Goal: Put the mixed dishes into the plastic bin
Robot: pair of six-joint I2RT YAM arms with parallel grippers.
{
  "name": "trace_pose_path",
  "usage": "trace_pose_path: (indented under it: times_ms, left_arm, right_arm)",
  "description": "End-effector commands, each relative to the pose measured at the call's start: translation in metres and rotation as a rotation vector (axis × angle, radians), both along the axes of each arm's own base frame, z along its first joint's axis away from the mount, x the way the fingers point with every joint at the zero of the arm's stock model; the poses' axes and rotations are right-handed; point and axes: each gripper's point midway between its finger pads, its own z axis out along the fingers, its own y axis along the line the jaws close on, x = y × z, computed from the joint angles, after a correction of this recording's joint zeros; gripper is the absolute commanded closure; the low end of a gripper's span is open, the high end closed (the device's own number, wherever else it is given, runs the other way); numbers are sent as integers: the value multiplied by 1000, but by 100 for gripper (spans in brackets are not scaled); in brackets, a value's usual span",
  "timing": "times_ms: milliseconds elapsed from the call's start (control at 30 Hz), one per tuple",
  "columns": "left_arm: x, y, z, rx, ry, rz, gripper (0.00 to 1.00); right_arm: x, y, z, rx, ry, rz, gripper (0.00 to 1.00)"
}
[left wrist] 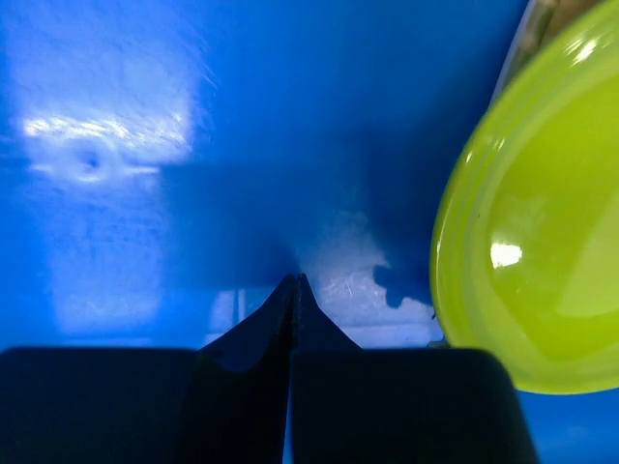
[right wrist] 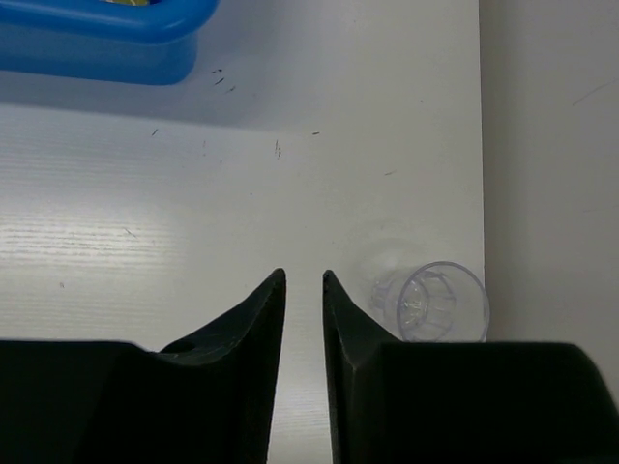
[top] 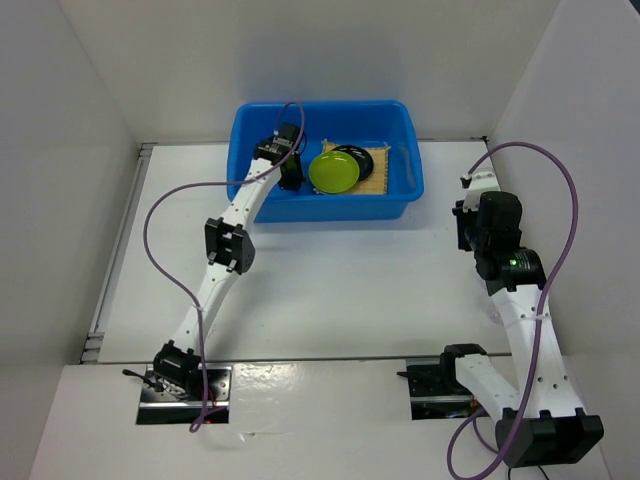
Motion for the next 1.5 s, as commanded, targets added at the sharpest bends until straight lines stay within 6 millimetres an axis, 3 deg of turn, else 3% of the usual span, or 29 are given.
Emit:
trace_pose_path:
  times_ms: [0,67,100,133,233,267,300,367,433,567,733,800,933,967,1033,1067,1100,1167,1200,1233,1267,1300,1400,1433,1467]
  left_arm:
    - [2,5,1,30,-20,9,100]
    - [1,3,-4,25,-11,4,99]
    - [5,1,7,9,-40,12,99]
    - [3,0,3,4,-23,5,97]
    - [2,0,17,-3,-41,5,95]
    - [3,0,24,-2,-53,-2,95]
    - [-3,2,22,7,-29,-3,93]
    - [-6,9,37,39,-42,-6,92]
    - [-11,26,47,89,-34,13,87]
    - [-16,40,99,95,-92,17,71]
    - [-20,47,171,26,-201,23,58]
    - [-20,52,189,8,-235,29,57]
    - [-26,58,205,-3,-245,32,57]
    - [-25,61,201,0,-235,28,57]
    - [-27,67,208,-1,-241,37,57]
    - [-27,67,204,3,-229,37,57]
    - [-29,73,216,-3,-251,47,58]
    - [-31,79,220,-1,-248,56,58]
    - [-38,81,233,-5,-261,56,59]
    - [-41,82,240,-2,-273,50,59]
    - [-43,91,243,1,-268,63,59]
    - [-50,99,262,-6,-299,76,59]
    - [-67,118,289,15,-330,89,59]
    - [-72,121,295,34,-339,80,59]
    - [-81,130,315,39,-379,91,59]
  right_arm:
    - [9,1,11,9,-59,-10,72]
    - [11,-2,5,8,-50,-31,65]
    - [10,-13,4,-16,-56,-98,50]
    - [15,-20,-4,-31,-34,-142,47]
    - [22,-38,-23,-103,40,-236,45]
    - [25,-40,-47,-132,147,-232,45]
    - [28,-43,-54,-138,188,-239,45]
    - [29,-54,-83,-144,325,-252,45]
    - [26,-70,-90,-137,390,-262,41]
    - [20,-95,-104,-136,477,-260,31]
    - [13,-107,-124,-136,547,-224,31]
    - [13,-112,-131,-151,558,-213,31]
    - [14,-113,-153,-113,615,-191,48]
    - [13,-114,-159,-100,630,-191,60]
    - [11,-113,-171,-93,669,-186,75]
    - [11,-113,-171,-93,669,-186,94]
    - [10,-116,-171,-90,670,-195,100]
    - [13,-111,-155,-67,628,-185,100]
    - [15,-108,-143,-59,599,-175,100]
    - [20,-107,-111,-75,514,-158,100]
    - [16,-99,-96,-56,494,-123,100]
    - [23,-92,-68,-75,429,-93,100]
    - [18,-72,5,-139,276,-22,100]
    - [18,-59,21,-158,241,25,100]
    - [11,-50,41,-178,203,55,100]
